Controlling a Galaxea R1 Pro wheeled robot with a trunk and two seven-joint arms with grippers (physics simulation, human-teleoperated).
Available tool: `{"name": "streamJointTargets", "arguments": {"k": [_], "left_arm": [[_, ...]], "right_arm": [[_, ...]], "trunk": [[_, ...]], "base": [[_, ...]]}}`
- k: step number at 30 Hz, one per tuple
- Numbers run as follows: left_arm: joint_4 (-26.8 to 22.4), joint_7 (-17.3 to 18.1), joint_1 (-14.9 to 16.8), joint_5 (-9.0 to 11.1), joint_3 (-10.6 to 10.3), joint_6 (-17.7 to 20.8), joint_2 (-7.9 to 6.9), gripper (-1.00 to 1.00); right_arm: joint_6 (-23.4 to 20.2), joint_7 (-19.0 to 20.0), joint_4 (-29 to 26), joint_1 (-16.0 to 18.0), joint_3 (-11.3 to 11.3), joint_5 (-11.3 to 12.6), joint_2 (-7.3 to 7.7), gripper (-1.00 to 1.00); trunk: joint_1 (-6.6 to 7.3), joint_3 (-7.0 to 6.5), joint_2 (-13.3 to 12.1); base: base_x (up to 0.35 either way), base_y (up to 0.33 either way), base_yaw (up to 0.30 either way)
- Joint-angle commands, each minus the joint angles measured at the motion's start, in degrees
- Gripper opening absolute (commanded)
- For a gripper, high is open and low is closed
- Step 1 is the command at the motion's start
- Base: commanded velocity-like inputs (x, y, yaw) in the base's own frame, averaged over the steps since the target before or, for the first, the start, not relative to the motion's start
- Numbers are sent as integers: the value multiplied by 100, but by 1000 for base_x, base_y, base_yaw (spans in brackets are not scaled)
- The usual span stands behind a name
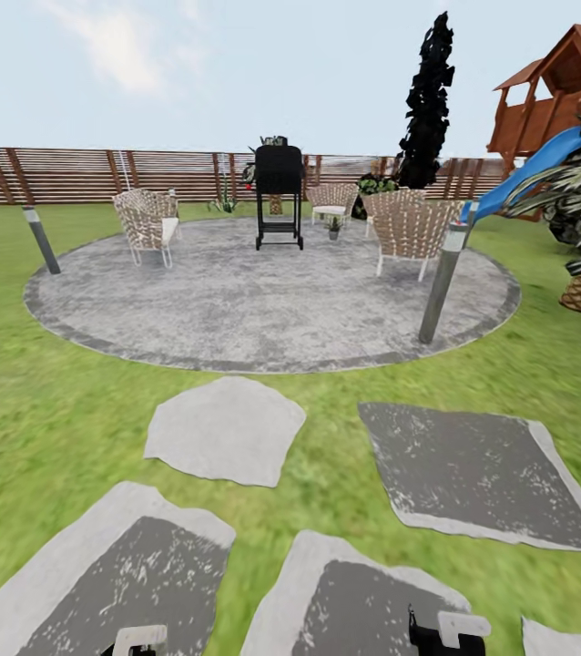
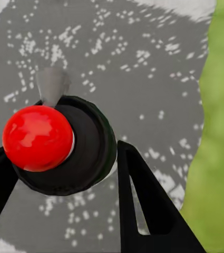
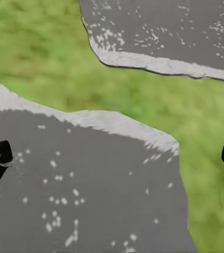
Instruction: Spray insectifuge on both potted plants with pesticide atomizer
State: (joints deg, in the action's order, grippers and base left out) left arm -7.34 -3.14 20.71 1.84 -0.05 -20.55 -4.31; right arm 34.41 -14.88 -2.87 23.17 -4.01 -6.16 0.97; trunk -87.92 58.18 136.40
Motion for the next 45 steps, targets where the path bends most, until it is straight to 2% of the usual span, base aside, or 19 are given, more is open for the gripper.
{"name": "streamJointTargets", "arguments": {"k": [1,23,45], "left_arm": [[5,-3,3,16,-4,-19,0,-100],[5,-3,3,19,-4,-19,0,-100],[5,-3,3,19,14,-19,0,-100]], "right_arm": [[13,-24,5,4,-41,-61,-1,100],[13,-24,5,4,-42,-61,-1,100],[13,-21,5,4,-39,-61,-1,100]], "trunk": [[-2,5,2],[-2,5,2],[-2,5,2]], "base": [[336,78,0],[336,76,0],[336,3,0]]}}
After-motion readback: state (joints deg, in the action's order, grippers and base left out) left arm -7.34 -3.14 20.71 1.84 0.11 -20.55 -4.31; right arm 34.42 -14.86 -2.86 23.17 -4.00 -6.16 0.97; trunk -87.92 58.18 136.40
